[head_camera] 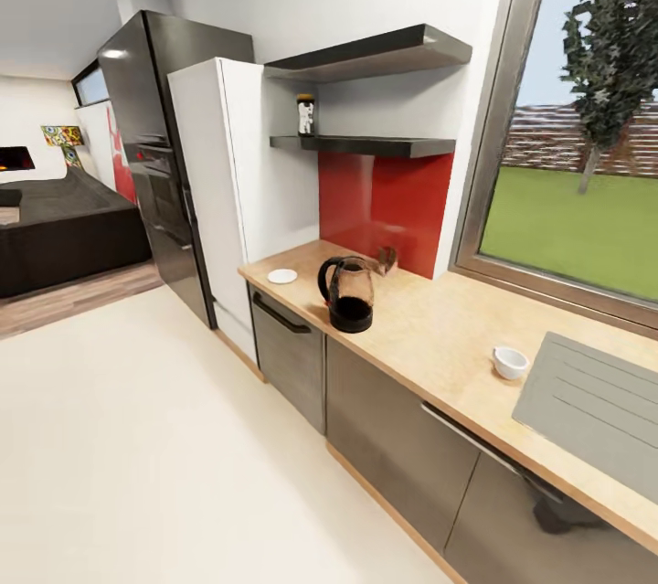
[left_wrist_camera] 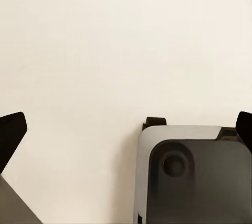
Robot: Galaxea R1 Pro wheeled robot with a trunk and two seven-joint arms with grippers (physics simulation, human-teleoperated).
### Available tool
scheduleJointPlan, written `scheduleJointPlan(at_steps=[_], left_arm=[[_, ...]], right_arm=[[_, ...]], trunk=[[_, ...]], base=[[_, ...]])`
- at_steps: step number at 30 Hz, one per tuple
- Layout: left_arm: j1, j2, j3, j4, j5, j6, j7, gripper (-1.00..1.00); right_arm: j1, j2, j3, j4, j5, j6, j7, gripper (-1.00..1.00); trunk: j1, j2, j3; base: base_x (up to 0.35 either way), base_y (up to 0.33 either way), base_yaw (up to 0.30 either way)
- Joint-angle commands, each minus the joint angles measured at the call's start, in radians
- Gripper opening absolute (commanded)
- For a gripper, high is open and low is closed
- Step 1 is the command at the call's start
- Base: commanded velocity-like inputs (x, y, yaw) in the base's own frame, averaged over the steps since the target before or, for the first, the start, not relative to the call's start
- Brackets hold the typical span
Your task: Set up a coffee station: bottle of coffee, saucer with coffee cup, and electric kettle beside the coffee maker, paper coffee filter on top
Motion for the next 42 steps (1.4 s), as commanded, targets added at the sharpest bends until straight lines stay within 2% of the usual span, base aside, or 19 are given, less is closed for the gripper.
scheduleJointPlan(at_steps=[1,42], left_arm=[[-0.001,0.000,-0.001,0.001,0.010,-0.002,-0.007,1.00],[-0.001,0.000,-0.001,0.002,0.013,-0.002,-0.007,1.00]], right_arm=[[-0.001,0.000,0.007,-0.001,0.000,0.001,0.002,1.00],[-0.001,0.000,-0.001,-0.002,-0.009,0.001,0.000,1.00]], trunk=[[0.001,-0.002,-0.002],[0.001,-0.002,-0.002]], base=[[0.242,0.240,0.000],[0.242,0.241,0.000]])
